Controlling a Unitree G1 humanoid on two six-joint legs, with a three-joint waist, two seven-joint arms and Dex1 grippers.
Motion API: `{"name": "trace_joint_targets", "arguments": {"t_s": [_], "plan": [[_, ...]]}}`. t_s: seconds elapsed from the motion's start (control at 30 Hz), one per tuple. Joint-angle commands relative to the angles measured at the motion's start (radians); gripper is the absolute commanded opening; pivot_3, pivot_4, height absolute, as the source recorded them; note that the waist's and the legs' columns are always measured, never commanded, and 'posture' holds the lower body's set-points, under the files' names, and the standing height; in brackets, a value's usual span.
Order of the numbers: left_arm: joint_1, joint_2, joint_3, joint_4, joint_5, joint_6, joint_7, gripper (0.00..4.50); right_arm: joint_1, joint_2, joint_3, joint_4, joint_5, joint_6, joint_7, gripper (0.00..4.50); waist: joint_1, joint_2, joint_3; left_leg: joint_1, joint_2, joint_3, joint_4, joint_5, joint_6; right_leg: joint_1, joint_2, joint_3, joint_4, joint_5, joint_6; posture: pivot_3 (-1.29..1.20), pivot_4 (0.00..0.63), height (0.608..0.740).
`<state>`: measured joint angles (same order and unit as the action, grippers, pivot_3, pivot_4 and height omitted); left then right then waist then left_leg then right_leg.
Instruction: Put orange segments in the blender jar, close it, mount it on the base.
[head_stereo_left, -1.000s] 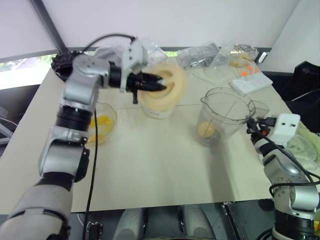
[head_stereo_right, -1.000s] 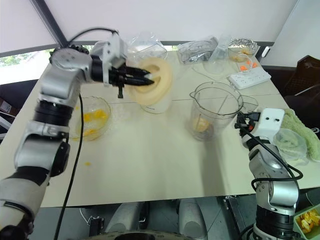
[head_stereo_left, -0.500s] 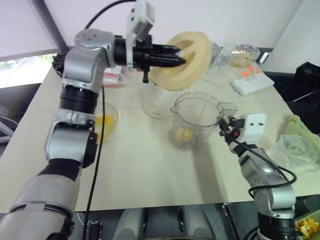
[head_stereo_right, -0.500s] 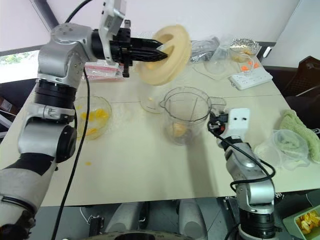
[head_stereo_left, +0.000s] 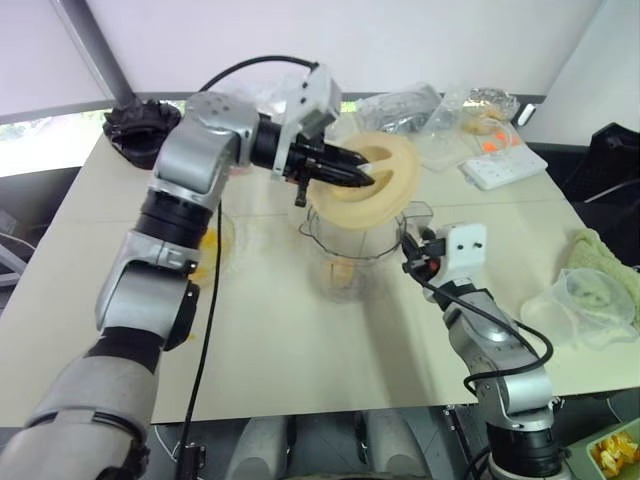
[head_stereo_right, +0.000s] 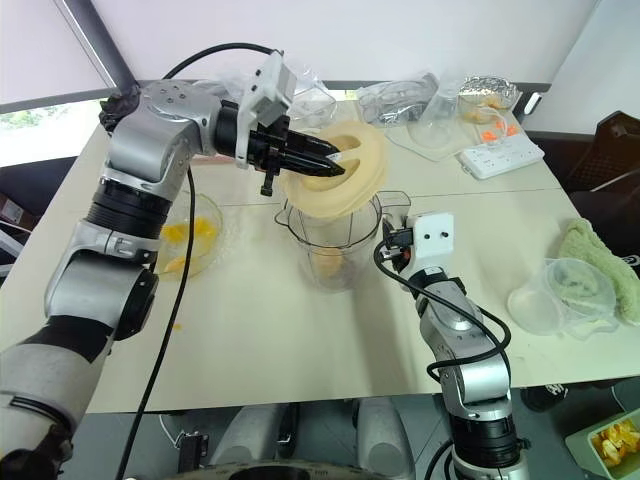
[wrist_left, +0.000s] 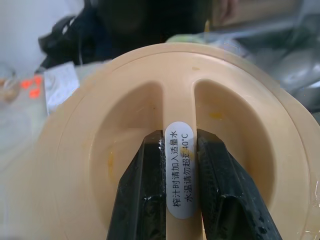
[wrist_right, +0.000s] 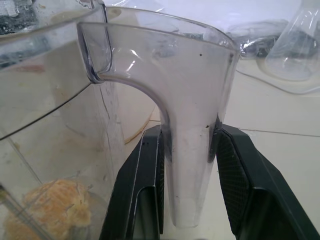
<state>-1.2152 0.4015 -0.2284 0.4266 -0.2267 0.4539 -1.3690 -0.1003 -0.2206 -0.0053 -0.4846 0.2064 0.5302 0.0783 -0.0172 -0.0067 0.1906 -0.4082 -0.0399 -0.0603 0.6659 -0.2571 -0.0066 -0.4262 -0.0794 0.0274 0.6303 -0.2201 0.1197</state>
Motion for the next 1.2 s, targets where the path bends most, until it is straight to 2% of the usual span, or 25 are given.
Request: {"name": "trace_joint_targets", "arguments": {"t_s": [0.03,0.2,0.47,0.63,0.73,0.87,0.97,1.13,1.2], "plan": [[0.023,0.005,-0.036,-0.044,0.036,0.022,0.031,0.27,-0.028,0.015,-0.001,-0.03,-0.01,-0.06,0.011,0.96,0.0,0.0,0.0,0.0,0.0,0.0,0.0,0.0,0.0,0.0,0.0,0.0,0.0,0.0,0.0,0.0,0.15,0.74],[0.086,0.022,-0.062,-0.084,0.047,0.044,0.025,0.27,-0.044,0.033,0.021,0.006,-0.029,-0.084,0.024,0.96,-0.003,0.0,-0.001,0.001,0.0,0.0,0.0,0.0,0.0,0.0,0.0,0.0,0.0,0.0,0.0,0.0,0.15,0.74],[0.155,0.076,-0.065,-0.275,-0.034,0.246,-0.007,0.27,-0.072,0.033,0.018,0.083,-0.029,-0.118,0.077,0.96,-0.007,0.0,0.0,0.001,0.001,0.0,0.0,0.001,-0.001,0.0,0.001,0.001,0.001,0.0,0.0,0.0,0.15,0.74],[0.196,0.14,-0.107,-0.32,-0.014,0.242,-0.04,0.27,-0.114,0.041,0.021,0.143,-0.033,-0.136,0.101,0.96,-0.029,0.0,0.0,0.002,0.001,0.0,0.0,0.001,-0.002,0.0,0.001,0.001,0.001,0.001,-0.001,0.0,0.15,0.74],[0.21,0.161,-0.157,-0.286,0.036,0.176,-0.045,0.27,-0.144,0.041,0.019,0.176,-0.032,-0.147,0.119,0.96,-0.031,0.0,0.0,0.004,0.002,0.0,0.0,0.001,-0.002,0.001,0.002,0.001,0.002,0.001,-0.002,0.0,0.15,0.74],[0.219,0.137,-0.214,-0.204,0.125,0.123,0.021,0.27,-0.17,0.037,0.02,0.219,-0.04,-0.166,0.14,0.96,-0.027,0.0,-0.001,0.009,0.003,0.0,0.0,0.001,-0.002,0.007,0.004,0.001,0.002,0.001,-0.003,0.0,0.15,0.74],[0.227,0.103,-0.242,-0.168,0.185,0.134,0.106,0.27,-0.18,0.038,0.018,0.232,-0.043,-0.173,0.147,0.96,-0.027,-0.001,-0.002,0.022,0.003,-0.001,-0.002,0.001,-0.002,0.021,0.003,0.001,-0.002,-0.003,-0.005,0.0,0.15,0.74],[0.245,0.067,-0.258,-0.152,0.229,0.206,0.198,0.27,-0.186,0.039,0.012,0.23,-0.046,-0.176,0.146,0.96,-0.027,0.0,-0.003,0.035,0.005,-0.002,-0.003,0.001,-0.003,0.033,0.0,0.001,-0.003,-0.006,-0.005,0.0,0.15,0.74],[0.255,0.047,-0.265,-0.129,0.255,0.268,0.26,0.27,-0.187,0.04,0.01,0.228,-0.051,-0.182,0.142,0.96,-0.024,0.0,-0.004,0.035,0.005,-0.003,-0.003,0.001,-0.003,0.033,0.0,0.001,-0.004,-0.006,-0.005,0.0,0.15,0.74]]}}
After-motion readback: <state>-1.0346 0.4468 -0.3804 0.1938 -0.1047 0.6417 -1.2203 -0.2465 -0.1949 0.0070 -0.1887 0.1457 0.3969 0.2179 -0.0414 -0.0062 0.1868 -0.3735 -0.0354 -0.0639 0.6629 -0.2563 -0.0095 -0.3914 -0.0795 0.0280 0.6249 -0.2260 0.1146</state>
